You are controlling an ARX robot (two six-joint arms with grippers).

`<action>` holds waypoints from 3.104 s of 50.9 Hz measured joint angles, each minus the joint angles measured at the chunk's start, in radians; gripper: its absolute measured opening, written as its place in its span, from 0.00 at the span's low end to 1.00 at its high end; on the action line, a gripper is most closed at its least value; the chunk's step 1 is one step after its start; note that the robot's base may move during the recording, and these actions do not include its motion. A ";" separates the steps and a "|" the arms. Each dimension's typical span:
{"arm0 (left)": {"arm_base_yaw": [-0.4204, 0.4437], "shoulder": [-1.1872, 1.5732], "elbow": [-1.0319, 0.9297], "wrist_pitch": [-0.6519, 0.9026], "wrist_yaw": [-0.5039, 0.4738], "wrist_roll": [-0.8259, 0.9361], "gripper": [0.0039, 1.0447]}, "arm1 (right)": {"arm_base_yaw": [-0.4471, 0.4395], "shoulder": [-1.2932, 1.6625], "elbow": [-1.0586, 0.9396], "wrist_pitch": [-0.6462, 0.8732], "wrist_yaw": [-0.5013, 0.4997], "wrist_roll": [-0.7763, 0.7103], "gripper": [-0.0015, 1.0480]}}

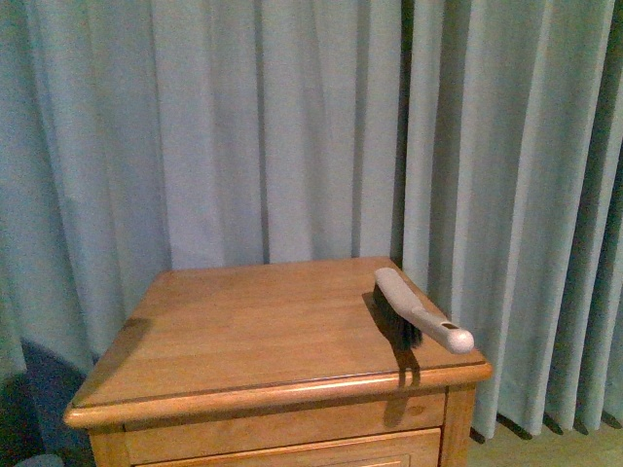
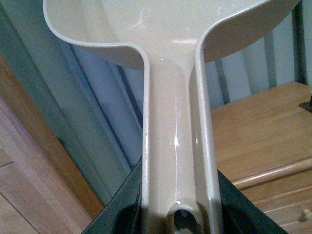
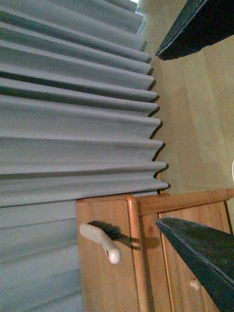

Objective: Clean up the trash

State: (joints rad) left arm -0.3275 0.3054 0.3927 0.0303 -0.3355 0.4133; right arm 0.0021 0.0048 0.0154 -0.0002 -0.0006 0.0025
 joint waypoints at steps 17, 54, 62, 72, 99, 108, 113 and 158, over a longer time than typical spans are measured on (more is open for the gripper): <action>0.086 -0.037 -0.040 -0.014 0.047 -0.066 0.25 | 0.142 0.122 0.017 0.030 0.428 -0.108 0.93; 0.087 -0.037 -0.040 -0.014 0.048 -0.071 0.25 | 0.297 1.577 1.272 -0.422 0.217 0.430 0.93; 0.087 -0.037 -0.040 -0.014 0.048 -0.071 0.25 | 0.339 1.762 1.463 -0.518 0.196 0.476 0.93; 0.087 -0.037 -0.040 -0.014 0.048 -0.071 0.25 | 0.363 1.939 1.627 -0.586 0.187 0.488 0.93; 0.087 -0.037 -0.040 -0.014 0.048 -0.071 0.25 | 0.424 2.178 1.798 -0.595 0.119 0.507 0.93; 0.087 -0.037 -0.040 -0.014 0.048 -0.071 0.25 | 0.425 2.192 1.798 -0.586 0.121 0.510 0.93; 0.087 -0.037 -0.040 -0.014 0.048 -0.071 0.25 | 0.425 2.192 1.797 -0.581 0.128 0.510 0.93; 0.087 -0.037 -0.040 -0.014 0.048 -0.071 0.25 | 0.406 2.135 1.682 -0.488 0.214 0.426 0.18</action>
State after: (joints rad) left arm -0.2409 0.2680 0.3527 0.0162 -0.2874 0.3424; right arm 0.4080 2.1399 1.6978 -0.4885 0.2131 0.4282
